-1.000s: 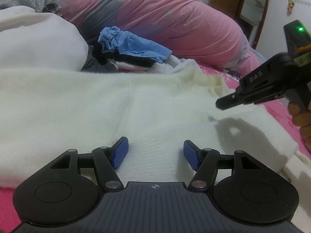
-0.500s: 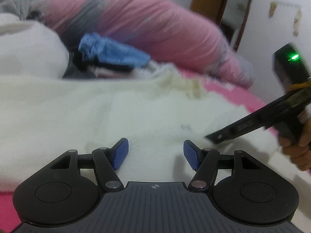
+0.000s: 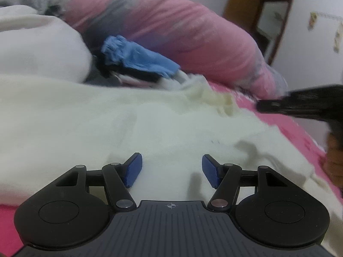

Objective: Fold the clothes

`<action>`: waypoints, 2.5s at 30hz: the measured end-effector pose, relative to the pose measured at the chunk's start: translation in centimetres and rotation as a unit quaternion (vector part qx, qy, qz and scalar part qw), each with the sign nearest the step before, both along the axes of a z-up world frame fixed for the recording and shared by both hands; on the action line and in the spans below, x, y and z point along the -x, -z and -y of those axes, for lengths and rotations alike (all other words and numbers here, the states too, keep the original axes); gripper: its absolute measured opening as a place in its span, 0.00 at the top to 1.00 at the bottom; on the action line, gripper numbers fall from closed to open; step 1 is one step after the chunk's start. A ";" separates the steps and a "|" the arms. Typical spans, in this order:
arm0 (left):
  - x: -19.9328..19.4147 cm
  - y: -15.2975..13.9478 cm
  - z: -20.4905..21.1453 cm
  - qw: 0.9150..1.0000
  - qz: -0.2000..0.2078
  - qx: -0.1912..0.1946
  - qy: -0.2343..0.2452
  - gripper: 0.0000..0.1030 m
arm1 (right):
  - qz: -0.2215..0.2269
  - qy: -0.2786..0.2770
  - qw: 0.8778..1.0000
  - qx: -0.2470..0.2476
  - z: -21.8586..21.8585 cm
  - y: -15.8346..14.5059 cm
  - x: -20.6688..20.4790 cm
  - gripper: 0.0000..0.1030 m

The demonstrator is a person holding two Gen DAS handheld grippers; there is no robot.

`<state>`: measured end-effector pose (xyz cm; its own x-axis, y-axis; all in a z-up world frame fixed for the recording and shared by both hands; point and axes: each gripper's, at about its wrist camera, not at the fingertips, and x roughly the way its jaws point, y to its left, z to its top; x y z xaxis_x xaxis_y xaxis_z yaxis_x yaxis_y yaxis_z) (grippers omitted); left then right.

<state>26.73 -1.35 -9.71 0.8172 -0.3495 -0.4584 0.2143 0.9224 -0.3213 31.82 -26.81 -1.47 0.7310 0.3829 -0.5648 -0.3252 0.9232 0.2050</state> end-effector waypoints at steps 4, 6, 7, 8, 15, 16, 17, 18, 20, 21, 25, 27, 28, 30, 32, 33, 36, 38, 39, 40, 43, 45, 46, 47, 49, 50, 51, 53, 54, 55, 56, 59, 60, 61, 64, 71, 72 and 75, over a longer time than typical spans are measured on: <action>-0.4 0.2 0.6 1.000 -0.014 -0.023 -0.004 0.40 | -0.087 -0.022 0.995 0.054 -1.6 3.6 -0.8 0.99; -0.4 0.2 0.9 0.999 -0.013 -0.037 -0.005 0.40 | -0.093 -0.002 0.994 0.052 -1.8 5.9 -2.7 0.99; -0.3 0.2 0.9 0.999 -0.013 -0.040 -0.006 0.40 | -0.086 0.006 0.996 0.034 -1.7 6.2 -3.6 0.99; -0.3 0.2 0.9 0.999 -0.014 -0.040 -0.006 0.40 | -0.085 0.014 0.996 0.023 -1.7 6.1 -4.3 0.99; -0.3 0.3 0.7 0.999 -0.014 -0.036 -0.006 0.40 | -0.071 0.027 0.997 -0.033 0.3 3.8 -3.3 0.98; -0.4 0.3 0.7 0.999 -0.014 -0.036 -0.005 0.40 | -0.068 0.028 0.997 -0.036 1.2 3.5 -2.5 0.97; -0.4 0.4 0.7 0.999 -0.014 -0.035 -0.005 0.40 | -0.068 0.053 0.996 -0.032 2.8 3.6 -1.9 0.92; -0.4 0.4 0.7 0.999 -0.015 -0.035 -0.005 0.40 | -0.068 0.099 0.993 -0.022 4.9 4.1 -1.6 0.87; -0.4 0.3 0.7 0.999 -0.016 -0.036 -0.005 0.40 | -0.069 0.188 0.980 -0.002 9.1 5.2 -1.1 0.84; -0.4 0.3 0.7 0.999 -0.016 -0.035 -0.005 0.40 | -0.070 0.239 0.968 -0.010 11.6 5.8 -0.5 0.87; -0.5 0.3 0.8 0.999 -0.018 -0.036 -0.005 0.40 | -0.063 0.366 0.916 -0.152 18.8 5.5 5.8 0.87; -0.5 0.3 0.8 0.999 -0.019 -0.040 -0.005 0.39 | -0.049 0.395 0.905 -0.152 19.4 4.6 9.3 0.85; -0.5 0.3 0.9 0.999 -0.019 -0.041 -0.005 0.39 | -0.045 0.395 0.906 -0.144 19.2 4.1 11.0 0.84; -0.5 0.3 0.9 0.999 -0.020 -0.044 -0.005 0.39 | -0.038 0.390 0.909 -0.142 18.4 3.6 14.0 0.83; -0.5 0.2 0.8 0.999 -0.022 -0.041 -0.006 0.39 | -0.031 0.384 0.912 -0.141 17.3 3.2 16.5 0.82; -0.6 0.1 0.7 0.999 -0.024 -0.037 -0.006 0.40 | -0.026 0.375 0.916 -0.138 16.5 3.1 17.5 0.82; 0.5 -1.3 -0.5 0.999 -0.039 -0.019 -0.029 0.40 | -0.013 0.338 0.933 -0.126 13.6 2.8 19.3 0.81; 2.5 -2.3 -1.6 0.998 -0.040 -0.009 -0.046 0.39 | -0.013 0.304 0.945 -0.122 11.7 2.7 19.4 0.80; 3.8 -2.8 -2.3 0.998 -0.037 -0.008 -0.056 0.39 | -0.015 0.284 0.951 -0.120 10.6 2.7 19.2 0.80; 5.0 -3.2 -2.9 0.997 -0.034 -0.006 -0.066 0.39 | -0.020 0.263 0.958 -0.116 9.4 2.8 18.8 0.80; 8.7 -4.2 -5.2 0.994 -0.027 0.002 -0.102 0.39 | -0.031 0.209 0.972 -0.099 5.6 2.8 17.5 0.79; 10.9 -4.2 -7.3 0.989 -0.025 0.014 -0.142 0.39 | -0.031 0.184 0.978 -0.089 3.1 2.7 16.8 0.76; 11.8 -4.1 -8.5 0.986 -0.025 0.020 -0.164 0.39 | -0.029 0.173 0.981 -0.084 2.0 2.7 16.5 0.72; 12.6 -3.9 -9.8 0.981 -0.026 0.029 -0.188 0.39 | -0.028 0.162 0.983 -0.080 0.8 2.7 16.2 0.67; 13.3 -3.6 -12.1 0.972 -0.031 0.043 -0.227 0.39 | -0.024 0.143 0.987 -0.065 -1.5 2.7 15.6 0.66; 13.4 -3.4 -13.2 0.967 -0.036 0.050 -0.247 0.39 | -0.022 0.133 0.989 -0.055 -2.5 2.7 15.2 0.66; 13.4 -3.3 -14.4 0.961 -0.040 0.060 -0.268 0.39 | -0.017 0.123 0.991 -0.043 -3.6 2.7 14.8 0.66; 13.2 -2.9 -17.0 0.944 -0.046 0.085 -0.315 0.38 | 0.005 0.103 0.995 -0.015 -5.7 2.9 13.9 0.66; 13.0 -2.7 -18.1 0.935 -0.048 0.098 -0.338 0.38 | 0.020 0.095 0.995 0.000 -6.6 3.2 13.5 0.66; 12.8 -2.5 -19.2 0.927 -0.048 0.109 -0.355 0.38 | 0.035 0.088 0.995 0.014 -7.4 3.5 13.0 0.66; 12.5 -2.3 -20.2 0.920 -0.048 0.120 -0.370 0.36 | 0.045 0.083 0.995 0.025 -8.2 4.0 12.5 0.66; 11.4 -1.6 -22.7 0.905 -0.054 0.130 -0.401 0.35 | 0.018 0.088 0.996 0.025 -8.8 6.3 11.2 0.66; 11.1 -1.3 -23.5 0.901 -0.056 0.132 -0.411 0.35 | 0.010 0.090 0.996 0.023 -8.8 7.0 10.9 0.66; 10.9 -1.0 -24.4 0.896 -0.060 0.135 -0.419 0.35 | 0.013 0.090 0.996 0.019 -8.6 7.3 10.9 0.65; 10.7 -0.2 -25.5 0.881 -0.059 0.158 -0.442 0.35 | 0.014 0.086 0.996 -0.009 -7.8 7.5 11.1 0.64; 10.8 0.3 -25.6 0.861 -0.031 0.164 -0.481 0.39 | 0.011 0.083 0.996 -0.031 -7.2 7.9 11.2 0.60; 10.8 0.3 -25.5 0.858 -0.028 0.162 -0.486 0.45 | 0.011 0.083 0.996 -0.028 -7.3 7.9 11.1 0.60; 10.9 0.7 -26.0 0.850 -0.019 0.168 -0.500 0.61 | 0.013 0.082 0.996 -0.026 -7.5 7.9 11.1 0.59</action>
